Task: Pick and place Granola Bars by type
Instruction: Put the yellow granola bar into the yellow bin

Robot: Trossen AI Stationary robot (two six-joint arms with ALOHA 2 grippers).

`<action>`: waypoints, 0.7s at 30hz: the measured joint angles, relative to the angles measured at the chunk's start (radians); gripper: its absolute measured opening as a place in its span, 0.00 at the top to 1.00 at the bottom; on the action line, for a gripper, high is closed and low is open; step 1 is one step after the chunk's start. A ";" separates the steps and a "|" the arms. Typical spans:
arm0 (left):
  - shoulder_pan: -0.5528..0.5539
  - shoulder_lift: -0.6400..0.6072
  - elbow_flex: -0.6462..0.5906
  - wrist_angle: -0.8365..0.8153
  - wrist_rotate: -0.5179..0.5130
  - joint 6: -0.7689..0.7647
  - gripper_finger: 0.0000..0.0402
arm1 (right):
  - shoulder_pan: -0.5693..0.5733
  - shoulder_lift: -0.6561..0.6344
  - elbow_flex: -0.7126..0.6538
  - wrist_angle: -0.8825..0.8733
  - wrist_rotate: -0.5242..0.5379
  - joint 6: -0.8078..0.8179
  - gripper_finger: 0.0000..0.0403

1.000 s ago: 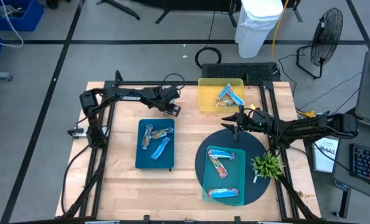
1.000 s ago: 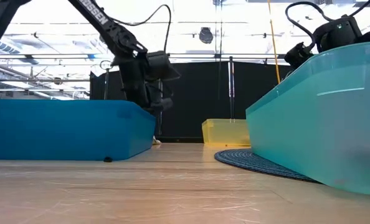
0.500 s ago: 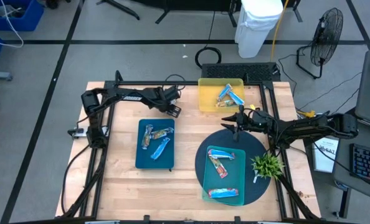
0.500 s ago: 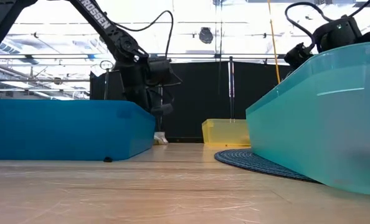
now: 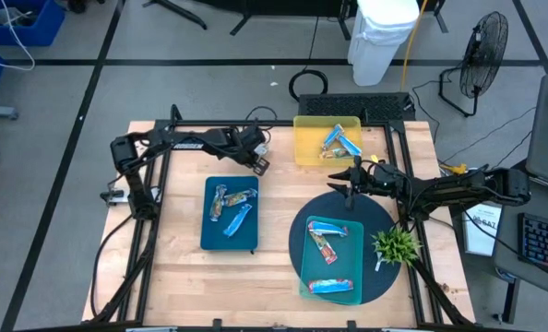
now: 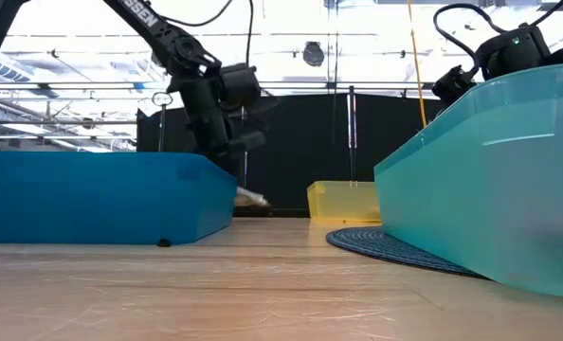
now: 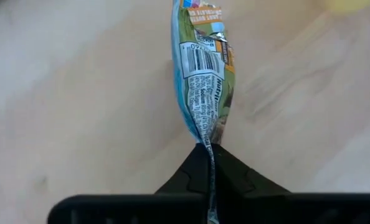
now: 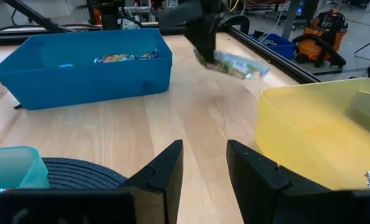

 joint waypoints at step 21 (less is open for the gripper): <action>-0.244 -0.072 0.000 0.555 -0.298 0.651 0.99 | 0.000 0.000 -0.001 0.099 0.001 0.057 0.72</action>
